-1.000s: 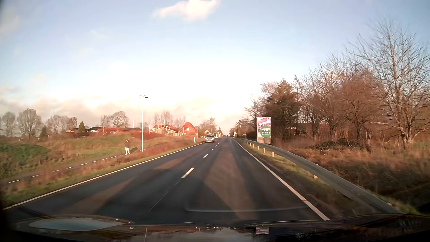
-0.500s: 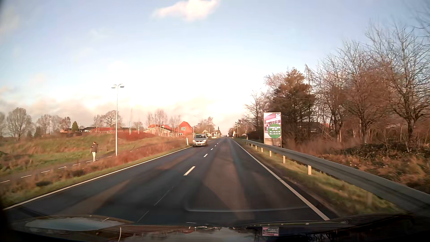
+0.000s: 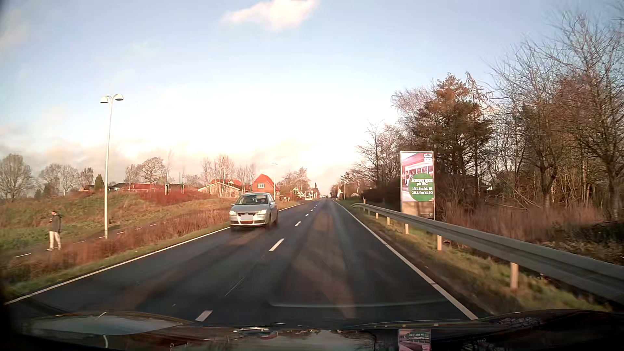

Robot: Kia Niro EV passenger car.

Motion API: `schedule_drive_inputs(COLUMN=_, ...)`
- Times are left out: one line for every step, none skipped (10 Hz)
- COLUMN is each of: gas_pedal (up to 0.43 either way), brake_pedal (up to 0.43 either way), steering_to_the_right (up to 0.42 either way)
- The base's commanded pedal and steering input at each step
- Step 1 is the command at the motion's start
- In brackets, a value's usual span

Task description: Follow the waypoints while adhering to traffic rules and regulations

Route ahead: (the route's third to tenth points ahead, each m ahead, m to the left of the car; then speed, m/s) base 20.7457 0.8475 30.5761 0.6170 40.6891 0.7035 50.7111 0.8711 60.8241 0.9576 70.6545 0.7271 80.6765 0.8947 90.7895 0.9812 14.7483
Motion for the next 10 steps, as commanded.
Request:
schedule_drive_inputs(gas_pedal=0.177, brake_pedal=0.000, steering_to_the_right=0.004)
schedule_drive_inputs(gas_pedal=0.177, brake_pedal=0.000, steering_to_the_right=0.003)
schedule_drive_inputs(gas_pedal=0.177, brake_pedal=0.000, steering_to_the_right=0.002)
schedule_drive_inputs(gas_pedal=0.177, brake_pedal=0.000, steering_to_the_right=0.001)
schedule_drive_inputs(gas_pedal=0.177, brake_pedal=0.000, steering_to_the_right=0.001)
schedule_drive_inputs(gas_pedal=0.177, brake_pedal=0.000, steering_to_the_right=0.002)
schedule_drive_inputs(gas_pedal=0.177, brake_pedal=0.000, steering_to_the_right=0.002)
schedule_drive_inputs(gas_pedal=0.177, brake_pedal=0.000, steering_to_the_right=0.001)
schedule_drive_inputs(gas_pedal=0.177, brake_pedal=0.000, steering_to_the_right=0.001)
schedule_drive_inputs(gas_pedal=0.177, brake_pedal=0.000, steering_to_the_right=0.001)
